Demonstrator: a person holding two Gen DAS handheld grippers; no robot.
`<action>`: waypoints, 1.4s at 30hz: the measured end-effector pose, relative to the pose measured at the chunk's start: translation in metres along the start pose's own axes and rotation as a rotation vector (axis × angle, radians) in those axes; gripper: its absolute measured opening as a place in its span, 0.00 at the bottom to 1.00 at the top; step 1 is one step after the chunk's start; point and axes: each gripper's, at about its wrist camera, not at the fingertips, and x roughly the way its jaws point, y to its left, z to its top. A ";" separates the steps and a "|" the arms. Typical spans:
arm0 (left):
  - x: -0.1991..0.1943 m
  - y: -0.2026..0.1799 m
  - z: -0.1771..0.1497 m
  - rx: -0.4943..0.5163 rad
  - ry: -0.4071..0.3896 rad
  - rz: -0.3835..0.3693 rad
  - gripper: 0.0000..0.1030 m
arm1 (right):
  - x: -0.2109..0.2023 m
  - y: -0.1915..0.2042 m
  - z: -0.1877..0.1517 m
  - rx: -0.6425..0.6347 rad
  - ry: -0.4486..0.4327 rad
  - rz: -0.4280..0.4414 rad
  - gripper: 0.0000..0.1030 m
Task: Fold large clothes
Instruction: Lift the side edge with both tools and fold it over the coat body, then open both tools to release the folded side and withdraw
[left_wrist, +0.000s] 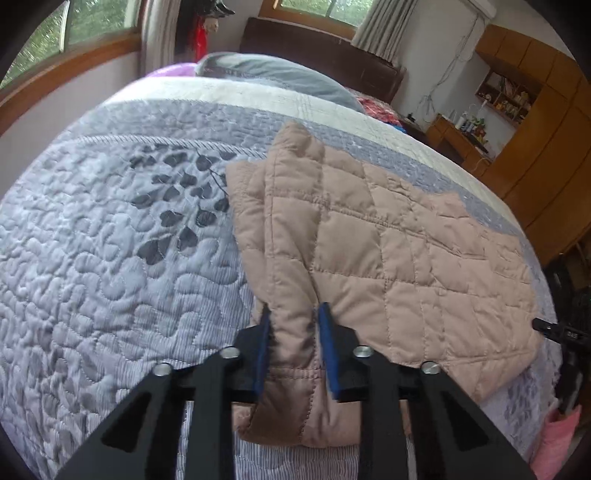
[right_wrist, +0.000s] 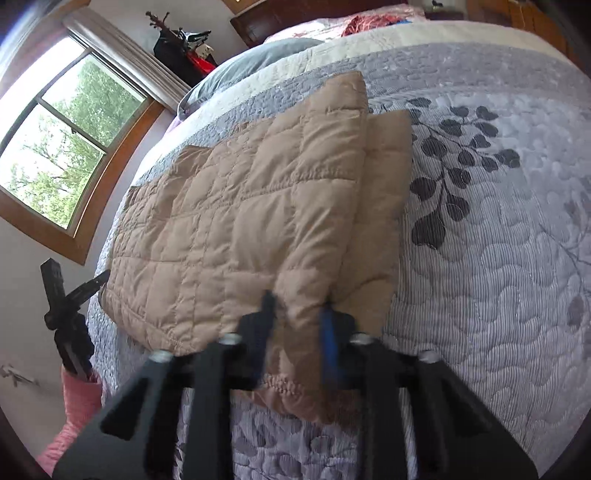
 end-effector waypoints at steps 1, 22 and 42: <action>-0.003 0.000 -0.001 -0.005 -0.011 0.002 0.15 | -0.005 0.002 0.001 -0.001 -0.018 -0.001 0.08; -0.030 0.010 -0.020 -0.067 -0.027 0.054 0.19 | -0.022 0.027 -0.018 -0.029 -0.111 -0.252 0.22; -0.005 -0.156 -0.039 0.225 -0.051 0.127 0.22 | 0.045 0.150 -0.039 -0.175 -0.037 -0.257 0.22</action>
